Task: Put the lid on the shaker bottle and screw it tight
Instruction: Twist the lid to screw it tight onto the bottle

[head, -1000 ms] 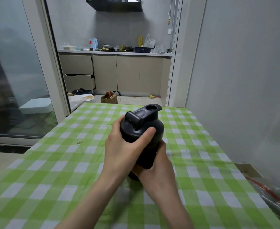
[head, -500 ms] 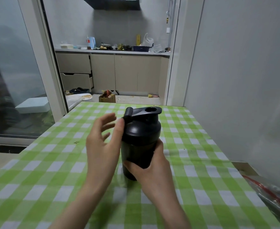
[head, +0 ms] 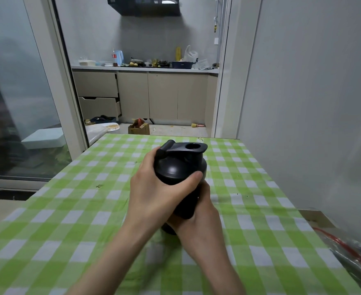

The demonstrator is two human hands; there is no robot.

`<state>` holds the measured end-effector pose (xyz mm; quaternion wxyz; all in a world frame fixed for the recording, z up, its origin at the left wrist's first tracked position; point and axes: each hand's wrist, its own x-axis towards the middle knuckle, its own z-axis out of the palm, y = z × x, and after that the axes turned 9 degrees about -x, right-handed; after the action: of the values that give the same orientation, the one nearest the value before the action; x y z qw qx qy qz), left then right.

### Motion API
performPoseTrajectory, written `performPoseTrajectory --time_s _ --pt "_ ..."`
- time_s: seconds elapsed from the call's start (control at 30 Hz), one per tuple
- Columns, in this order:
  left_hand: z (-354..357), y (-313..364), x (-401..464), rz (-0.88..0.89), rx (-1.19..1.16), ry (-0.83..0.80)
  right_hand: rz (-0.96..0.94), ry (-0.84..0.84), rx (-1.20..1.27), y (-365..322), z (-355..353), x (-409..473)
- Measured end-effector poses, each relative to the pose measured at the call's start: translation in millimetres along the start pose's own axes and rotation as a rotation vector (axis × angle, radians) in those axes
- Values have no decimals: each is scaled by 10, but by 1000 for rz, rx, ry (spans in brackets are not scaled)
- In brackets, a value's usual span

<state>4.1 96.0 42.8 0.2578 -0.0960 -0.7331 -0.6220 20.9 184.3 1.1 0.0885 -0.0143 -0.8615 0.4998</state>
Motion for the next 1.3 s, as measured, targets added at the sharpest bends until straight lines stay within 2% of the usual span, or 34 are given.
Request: performPoseTrajectory --time_s 0.17,0.27,0.33,0.47,0.57,0.73,0.83,0.97,1.1,1.17,1.3 --pt "-249 -91 238 -25 -202 -303 3 -4 4 43 6 16" --pt "-320 -125 312 -45 -260 -407 -4 -8 7 53 5 19" --pt "-322 -184 246 -30 -301 -334 -9 -6 11 60 5 21" --pt "-257 -229 -137 145 -169 86 -17 -2 9 69 24 24" --pt "-116 -195 -370 192 -57 174 -14 -21 3 86 42 30" --pt "65 -69 -368 95 53 146 38 31 76 28 40 66" --pt "94 -32 -290 57 57 149 -23 37 -30 32 49 60" --pt "122 -42 -175 47 105 130 -20 10 -42 43 18 49" --pt "61 -50 -82 31 32 90 -8 -2 32 34 -4 24" --pt "-18 -63 -30 13 -38 40 -11 -15 48 51 -7 26" --pt "-231 -139 138 -42 -173 -161 -22 -16 45 82 -1 36"
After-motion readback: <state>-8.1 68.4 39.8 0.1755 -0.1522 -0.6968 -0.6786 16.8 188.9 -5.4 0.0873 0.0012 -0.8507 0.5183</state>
